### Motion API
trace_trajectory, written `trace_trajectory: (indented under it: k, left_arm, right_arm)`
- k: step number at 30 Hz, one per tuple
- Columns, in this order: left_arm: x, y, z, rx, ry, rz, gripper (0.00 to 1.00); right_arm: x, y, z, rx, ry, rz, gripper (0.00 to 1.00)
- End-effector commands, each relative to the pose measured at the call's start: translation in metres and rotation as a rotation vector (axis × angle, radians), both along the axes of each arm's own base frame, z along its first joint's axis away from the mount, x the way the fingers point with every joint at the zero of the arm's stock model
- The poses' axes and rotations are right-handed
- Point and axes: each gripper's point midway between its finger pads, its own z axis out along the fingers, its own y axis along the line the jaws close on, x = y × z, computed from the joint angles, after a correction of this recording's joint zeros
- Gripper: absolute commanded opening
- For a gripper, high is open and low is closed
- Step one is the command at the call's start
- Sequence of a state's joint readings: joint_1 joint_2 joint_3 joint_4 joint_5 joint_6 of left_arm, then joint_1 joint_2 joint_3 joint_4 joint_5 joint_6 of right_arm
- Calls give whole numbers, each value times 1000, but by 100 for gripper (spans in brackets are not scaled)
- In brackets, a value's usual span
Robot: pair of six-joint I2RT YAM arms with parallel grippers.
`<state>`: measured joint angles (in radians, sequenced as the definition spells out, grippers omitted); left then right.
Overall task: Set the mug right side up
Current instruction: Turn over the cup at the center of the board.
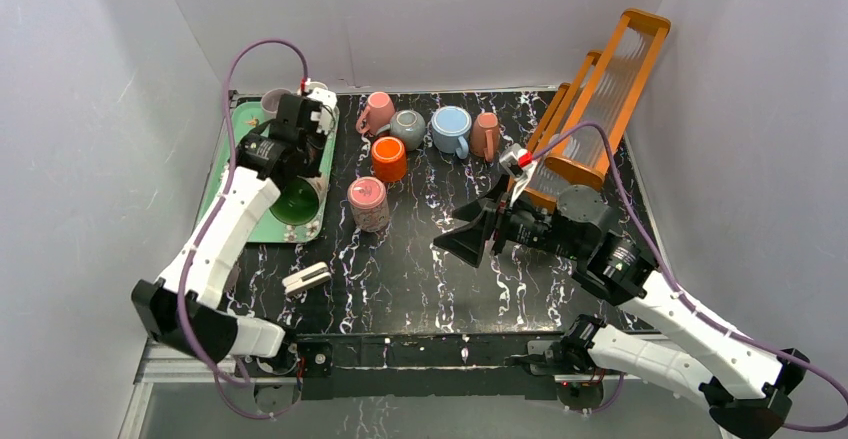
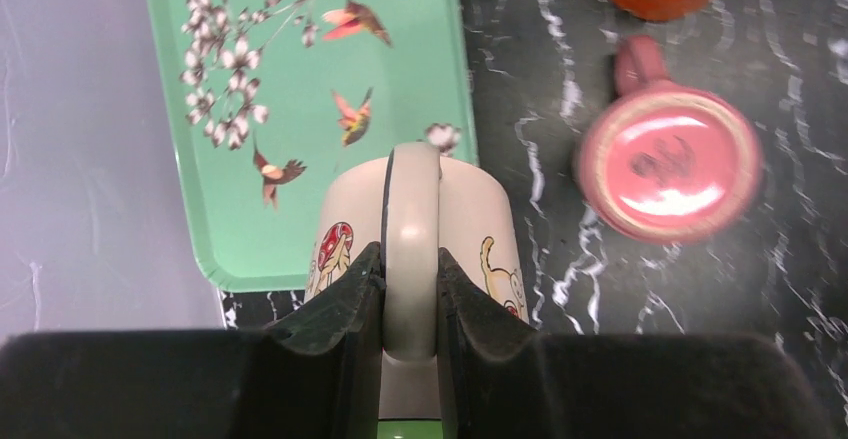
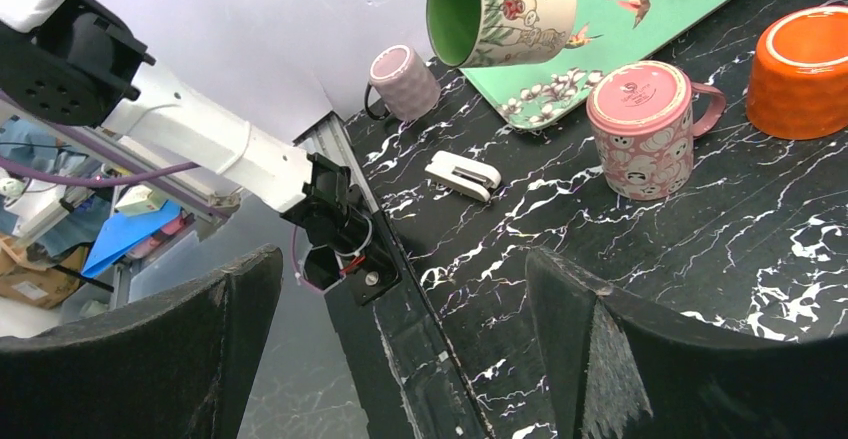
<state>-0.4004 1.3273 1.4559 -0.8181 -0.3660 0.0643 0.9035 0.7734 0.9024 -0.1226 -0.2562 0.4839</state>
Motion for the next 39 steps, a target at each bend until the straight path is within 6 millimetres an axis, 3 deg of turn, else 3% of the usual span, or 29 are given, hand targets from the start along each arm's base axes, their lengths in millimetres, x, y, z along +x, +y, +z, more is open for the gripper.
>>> trace_trajectory:
  k: [1, 12, 19, 25, 31, 39]
  left_arm:
    - [40, 43, 31, 21, -129, 133, 0]
    - [96, 122, 15, 37, -173, 401, 0]
    - [132, 137, -23, 9, -110, 438, 0]
    - [152, 171, -54, 0, -83, 502, 0]
    - [175, 197, -61, 38, -124, 571, 0]
    - [217, 202, -86, 49, -123, 546, 4]
  right_arm:
    - [-1, -9, 21, 36, -60, -24, 99]
    - [-2, -10, 9, 4, -38, -24, 99]
    - [7, -14, 0, -17, -59, -74, 99]
    - [5, -12, -1, -28, -63, -57, 99]
    - [10, -15, -7, -47, -63, -81, 99]
    - [15, -11, -15, -69, -57, -89, 99]
